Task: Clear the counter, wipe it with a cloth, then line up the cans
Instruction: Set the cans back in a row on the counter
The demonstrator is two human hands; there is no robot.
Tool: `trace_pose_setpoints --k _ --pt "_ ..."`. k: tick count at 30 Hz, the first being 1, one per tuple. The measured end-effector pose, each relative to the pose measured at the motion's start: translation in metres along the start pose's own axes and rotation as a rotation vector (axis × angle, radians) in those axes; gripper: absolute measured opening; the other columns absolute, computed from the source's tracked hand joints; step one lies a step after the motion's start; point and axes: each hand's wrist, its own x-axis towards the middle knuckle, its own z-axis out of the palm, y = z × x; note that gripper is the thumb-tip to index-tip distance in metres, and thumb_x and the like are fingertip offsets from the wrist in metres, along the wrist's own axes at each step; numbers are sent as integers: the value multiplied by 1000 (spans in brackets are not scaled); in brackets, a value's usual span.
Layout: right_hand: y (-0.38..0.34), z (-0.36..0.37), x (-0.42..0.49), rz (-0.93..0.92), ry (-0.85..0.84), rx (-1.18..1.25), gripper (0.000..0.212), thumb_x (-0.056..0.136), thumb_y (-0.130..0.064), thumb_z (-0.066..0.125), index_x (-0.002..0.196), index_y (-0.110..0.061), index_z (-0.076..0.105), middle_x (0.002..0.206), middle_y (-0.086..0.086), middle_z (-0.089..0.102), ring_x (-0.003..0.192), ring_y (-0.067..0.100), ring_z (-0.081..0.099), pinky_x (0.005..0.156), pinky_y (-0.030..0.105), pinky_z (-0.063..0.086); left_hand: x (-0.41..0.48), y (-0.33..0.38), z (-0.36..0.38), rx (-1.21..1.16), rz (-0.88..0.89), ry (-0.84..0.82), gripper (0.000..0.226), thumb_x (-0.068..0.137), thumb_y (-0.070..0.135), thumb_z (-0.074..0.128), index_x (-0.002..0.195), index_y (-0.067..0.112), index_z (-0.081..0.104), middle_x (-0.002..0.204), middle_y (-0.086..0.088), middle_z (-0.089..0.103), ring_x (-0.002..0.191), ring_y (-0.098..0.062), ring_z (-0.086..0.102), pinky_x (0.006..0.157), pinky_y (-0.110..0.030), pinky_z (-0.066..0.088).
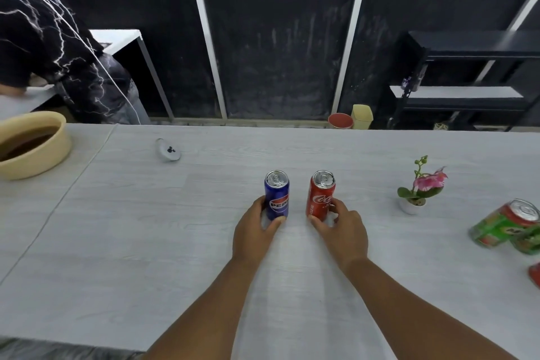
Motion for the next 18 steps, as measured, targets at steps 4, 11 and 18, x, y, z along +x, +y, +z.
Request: trace_pose_setpoints --k 4,11,18 --pt "-2 5 -1 -46 60 -60 77 76 -78 74 139 -36 59 108 3 69 98 20 67 77 31 51 2 -2 0 26 14 -24 60 92 51 79 145 35 57 134 20 69 119 -1 65 97 -25 56" --pt "9 2 -11 -67 19 -6 79 83 -67 77 149 -31 54 125 2 65 111 18 64 97 37 56 -5 1 -2 -48 -15 -94 80 93 37 84 162 26 44 157 13 56 142 -4 53 117 -26 45" --pt "53 -22 -60 -80 51 172 74 85 -49 85 149 -32 52 142 -4 55 133 10 50 110 32 46 -90 7 24 87 -20 -13 73 96 48 77 158 26 45 164 9 44 153 -9 40 125 -29 37"
